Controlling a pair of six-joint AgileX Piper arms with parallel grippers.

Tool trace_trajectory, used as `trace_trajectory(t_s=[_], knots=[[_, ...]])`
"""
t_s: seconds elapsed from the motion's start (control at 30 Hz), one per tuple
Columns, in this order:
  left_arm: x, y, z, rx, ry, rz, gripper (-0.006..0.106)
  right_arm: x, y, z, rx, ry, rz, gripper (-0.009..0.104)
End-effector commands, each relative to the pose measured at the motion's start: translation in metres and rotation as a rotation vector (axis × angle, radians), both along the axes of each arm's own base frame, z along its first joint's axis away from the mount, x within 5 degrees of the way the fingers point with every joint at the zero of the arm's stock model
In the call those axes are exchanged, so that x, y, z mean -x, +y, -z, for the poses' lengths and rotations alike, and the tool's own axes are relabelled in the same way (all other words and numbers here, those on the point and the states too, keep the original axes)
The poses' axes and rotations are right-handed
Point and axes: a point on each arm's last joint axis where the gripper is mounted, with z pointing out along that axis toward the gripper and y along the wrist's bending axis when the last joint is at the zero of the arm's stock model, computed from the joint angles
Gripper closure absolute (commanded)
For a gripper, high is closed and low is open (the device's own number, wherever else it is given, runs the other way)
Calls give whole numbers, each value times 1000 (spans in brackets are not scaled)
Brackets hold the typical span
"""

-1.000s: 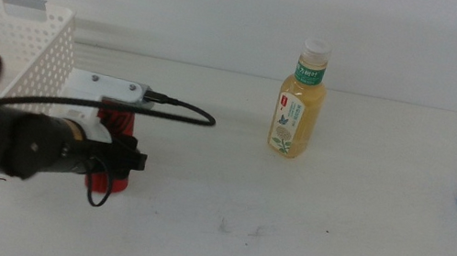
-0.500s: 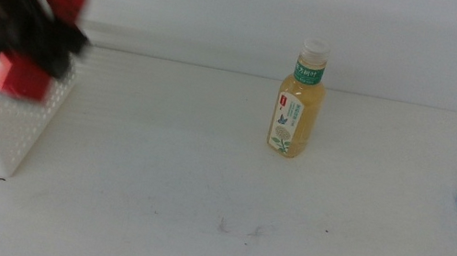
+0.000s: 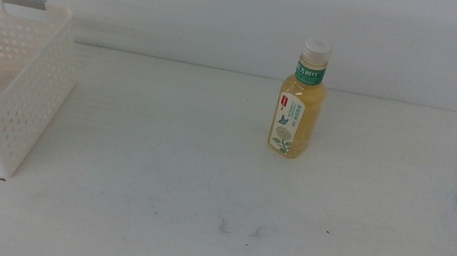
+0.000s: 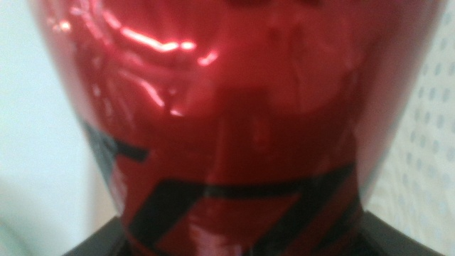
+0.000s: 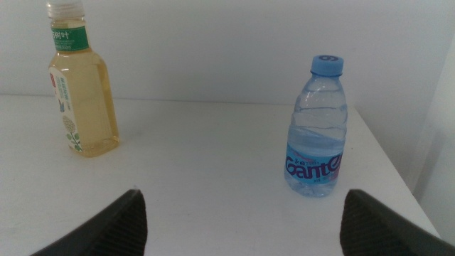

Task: Use arms to grab the bottles and put them into the dustbin to the left of the table.

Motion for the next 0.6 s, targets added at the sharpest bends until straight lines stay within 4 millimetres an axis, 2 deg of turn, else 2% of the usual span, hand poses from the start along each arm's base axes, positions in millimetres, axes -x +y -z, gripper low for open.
trace_trajectory(t_s=[0.0, 0.13, 0.23, 0.3, 0.4, 0.47, 0.5, 0.57], knots=[[-10, 0, 9, 23, -30, 0, 98, 0, -1, 0, 14, -16, 7, 7], [-26, 0, 38, 62, -27, -5, 85, 0, -1, 0, 14, -16, 7, 7], [-33, 0, 57, 78, -2, -6, 65, 0, -1, 0, 14, -16, 7, 7], [-35, 1, 64, 81, 8, -7, 48, 0, -1, 0, 14, -16, 7, 7], [-37, 2, 67, 72, 10, -6, 23, 0, -1, 0, 14, -16, 7, 7], [-36, 2, 65, 66, 7, -3, 11, 0, -1, 0, 14, -16, 7, 7], [-36, 2, 62, 62, 1, -4, 7, 0, -1, 0, 14, -16, 7, 7], [-33, -2, 55, 64, -1, -17, 7, 0, -1, 0, 14, -16, 7, 7]])
